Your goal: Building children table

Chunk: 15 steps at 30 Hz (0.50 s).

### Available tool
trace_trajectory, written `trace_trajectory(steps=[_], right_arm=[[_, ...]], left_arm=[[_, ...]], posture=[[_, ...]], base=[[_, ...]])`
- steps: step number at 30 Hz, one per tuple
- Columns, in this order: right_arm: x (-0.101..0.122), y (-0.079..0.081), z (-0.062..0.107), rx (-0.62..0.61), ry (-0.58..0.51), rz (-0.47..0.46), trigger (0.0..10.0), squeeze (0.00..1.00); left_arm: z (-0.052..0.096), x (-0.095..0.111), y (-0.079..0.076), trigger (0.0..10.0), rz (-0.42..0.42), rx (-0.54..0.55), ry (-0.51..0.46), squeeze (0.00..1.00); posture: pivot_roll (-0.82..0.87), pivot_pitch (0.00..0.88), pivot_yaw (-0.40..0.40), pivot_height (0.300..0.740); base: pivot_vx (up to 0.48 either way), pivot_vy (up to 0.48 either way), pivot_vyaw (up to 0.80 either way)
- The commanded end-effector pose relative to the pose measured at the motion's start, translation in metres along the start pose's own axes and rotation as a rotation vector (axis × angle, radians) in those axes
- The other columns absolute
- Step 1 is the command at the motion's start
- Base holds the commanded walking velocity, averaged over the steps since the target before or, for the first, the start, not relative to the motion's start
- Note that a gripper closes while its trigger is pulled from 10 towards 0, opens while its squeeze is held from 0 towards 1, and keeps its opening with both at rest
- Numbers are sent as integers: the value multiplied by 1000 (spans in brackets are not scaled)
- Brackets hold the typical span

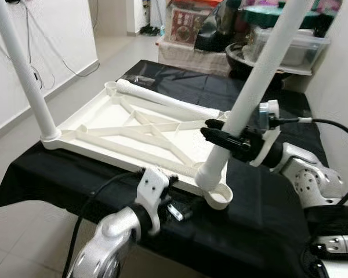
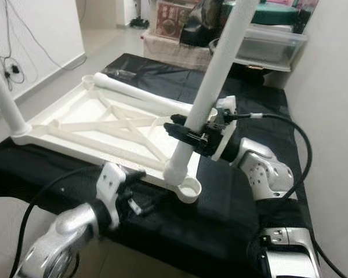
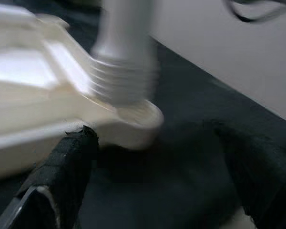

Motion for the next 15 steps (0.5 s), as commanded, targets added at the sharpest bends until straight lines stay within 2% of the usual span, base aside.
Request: trace_trajectory(steps=[1, 7, 11, 13, 15], right_arm=[[4, -5, 5, -20, 1, 50, 10000, 0], [0, -3, 9, 3, 28, 96, 10000, 0], [0, -1, 11, 18, 26, 94, 10000, 0], [2, 6, 18, 79, 16, 73, 10000, 0], [2, 6, 18, 79, 16, 73, 10000, 0]], left_arm=[[4, -2, -8, 10000, 1, -26, 25, 0], [14, -5, -4, 10000, -41, 7, 59, 0], [17, -4, -5, 10000, -43, 5, 60, 0], [26, -3, -8, 10000, -43, -1, 81, 0], [26, -3, -8, 10000, -43, -1, 81, 0]], posture=[[118, 162, -85, 740], [137, 190, -74, 740], [142, 205, -70, 740], [154, 225, -56, 740], [154, 225, -56, 740]], base=[[0, 0, 0], [0, 0, 0], [0, 0, 0], [0, 0, 0], [0, 0, 0]])
Point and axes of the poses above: a point about 5 cm out from each wrist's last joint towards the gripper, its own z axis pointing back from the gripper into the wrist, its own x axis along the axis of the wrist's last joint, y = z × x, the point moved 6 cm from there along -z, pointing out of the wrist towards the gripper, and after that the axes turned 8 degrees about -z, right-handed, at the moved point
